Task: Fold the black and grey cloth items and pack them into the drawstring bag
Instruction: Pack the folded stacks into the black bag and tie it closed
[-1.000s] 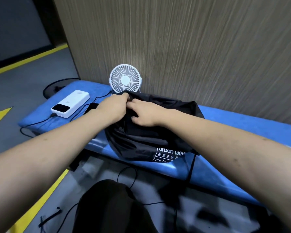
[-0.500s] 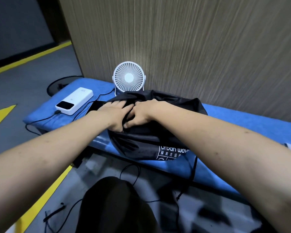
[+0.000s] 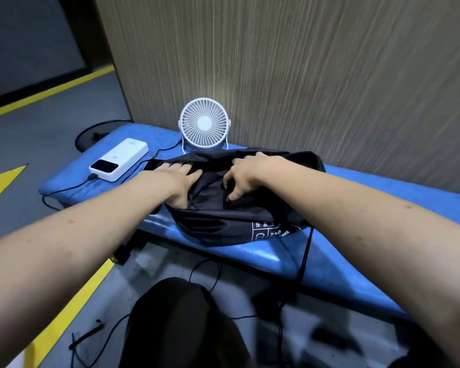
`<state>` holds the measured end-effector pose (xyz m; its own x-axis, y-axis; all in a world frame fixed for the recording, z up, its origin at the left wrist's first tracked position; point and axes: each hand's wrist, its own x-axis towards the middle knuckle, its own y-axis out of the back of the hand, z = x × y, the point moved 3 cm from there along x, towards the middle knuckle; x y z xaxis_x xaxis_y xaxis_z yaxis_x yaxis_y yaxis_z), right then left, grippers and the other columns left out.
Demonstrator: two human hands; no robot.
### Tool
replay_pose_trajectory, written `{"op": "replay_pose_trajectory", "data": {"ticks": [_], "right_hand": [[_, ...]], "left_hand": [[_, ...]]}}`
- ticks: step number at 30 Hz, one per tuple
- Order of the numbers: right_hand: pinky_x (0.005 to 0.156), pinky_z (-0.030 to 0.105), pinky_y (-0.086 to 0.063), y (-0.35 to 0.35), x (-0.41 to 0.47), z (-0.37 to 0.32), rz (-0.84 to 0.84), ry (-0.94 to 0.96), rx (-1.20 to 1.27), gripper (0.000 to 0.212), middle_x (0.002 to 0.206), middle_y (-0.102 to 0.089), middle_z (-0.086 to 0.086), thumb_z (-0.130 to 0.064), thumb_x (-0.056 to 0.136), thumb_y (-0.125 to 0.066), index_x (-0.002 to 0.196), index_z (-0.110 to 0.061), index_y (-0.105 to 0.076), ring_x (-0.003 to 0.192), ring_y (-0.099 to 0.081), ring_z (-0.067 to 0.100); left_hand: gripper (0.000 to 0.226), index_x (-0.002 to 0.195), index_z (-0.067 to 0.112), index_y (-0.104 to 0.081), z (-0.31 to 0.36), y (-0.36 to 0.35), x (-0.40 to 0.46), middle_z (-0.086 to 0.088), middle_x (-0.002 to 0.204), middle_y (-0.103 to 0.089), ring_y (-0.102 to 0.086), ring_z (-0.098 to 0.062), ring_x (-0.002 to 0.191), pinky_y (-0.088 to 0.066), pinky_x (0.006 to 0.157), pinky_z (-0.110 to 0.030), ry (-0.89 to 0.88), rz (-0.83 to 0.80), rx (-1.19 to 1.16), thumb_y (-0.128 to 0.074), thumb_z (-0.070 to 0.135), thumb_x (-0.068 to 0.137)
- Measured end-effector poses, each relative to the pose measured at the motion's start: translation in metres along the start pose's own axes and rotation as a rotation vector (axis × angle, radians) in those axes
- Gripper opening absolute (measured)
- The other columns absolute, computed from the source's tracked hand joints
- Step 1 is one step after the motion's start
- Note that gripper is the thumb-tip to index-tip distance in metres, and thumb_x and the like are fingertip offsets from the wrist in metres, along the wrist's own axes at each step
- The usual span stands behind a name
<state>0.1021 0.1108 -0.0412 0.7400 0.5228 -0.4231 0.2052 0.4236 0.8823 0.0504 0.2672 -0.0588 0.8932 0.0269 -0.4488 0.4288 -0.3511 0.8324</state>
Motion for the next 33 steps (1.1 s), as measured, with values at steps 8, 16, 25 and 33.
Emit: {"op": "replay_pose_trajectory", "data": {"ticks": [8, 16, 25, 33], "right_hand": [[0.109, 0.042, -0.030, -0.007, -0.005, 0.005, 0.031, 0.014, -0.090, 0.059, 0.146, -0.042, 0.006, -0.071, 0.083, -0.056, 0.136, -0.045, -0.052, 0.137, -0.039, 0.029], [0.111, 0.048, -0.026, -0.008, -0.009, 0.012, 0.070, 0.025, -0.013, 0.055, 0.144, -0.042, 0.006, -0.065, 0.082, -0.062, 0.133, -0.047, -0.056, 0.137, -0.036, 0.029], [0.106, 0.048, -0.031, -0.005, -0.018, 0.016, 0.275, 0.072, 0.066, 0.050, 0.133, -0.047, 0.006, -0.062, 0.087, -0.057, 0.133, -0.042, -0.055, 0.129, -0.041, 0.029], [0.105, 0.045, -0.039, 0.007, -0.061, 0.046, 0.359, 0.095, 0.158, 0.049, 0.141, -0.047, 0.001, -0.054, 0.088, -0.059, 0.135, -0.039, -0.054, 0.130, -0.047, 0.025]], "left_hand": [[0.077, 0.156, 0.045, -0.012, 0.000, 0.001, -0.010, -0.004, 0.166, 0.019, 0.016, -0.024, 0.153, 0.005, 0.123, -0.041, 0.078, -0.067, 0.123, -0.047, 0.065, 0.091], [0.071, 0.153, 0.029, -0.037, 0.013, 0.010, -0.010, -0.006, 0.166, -0.012, -0.009, -0.026, 0.152, -0.011, 0.123, -0.041, -0.036, 0.123, 0.100, -0.049, 0.061, 0.091], [0.043, 0.136, 0.029, -0.055, 0.042, 0.031, -0.010, -0.002, 0.134, -0.054, -0.048, -0.026, 0.127, -0.042, 0.105, -0.040, -0.229, 0.279, -0.064, -0.050, 0.046, 0.097], [0.026, 0.114, 0.033, -0.069, 0.060, 0.064, -0.029, 0.001, 0.122, -0.066, -0.059, -0.024, 0.117, -0.049, 0.092, -0.037, -0.190, 0.491, -0.356, -0.055, 0.030, 0.093]]}}
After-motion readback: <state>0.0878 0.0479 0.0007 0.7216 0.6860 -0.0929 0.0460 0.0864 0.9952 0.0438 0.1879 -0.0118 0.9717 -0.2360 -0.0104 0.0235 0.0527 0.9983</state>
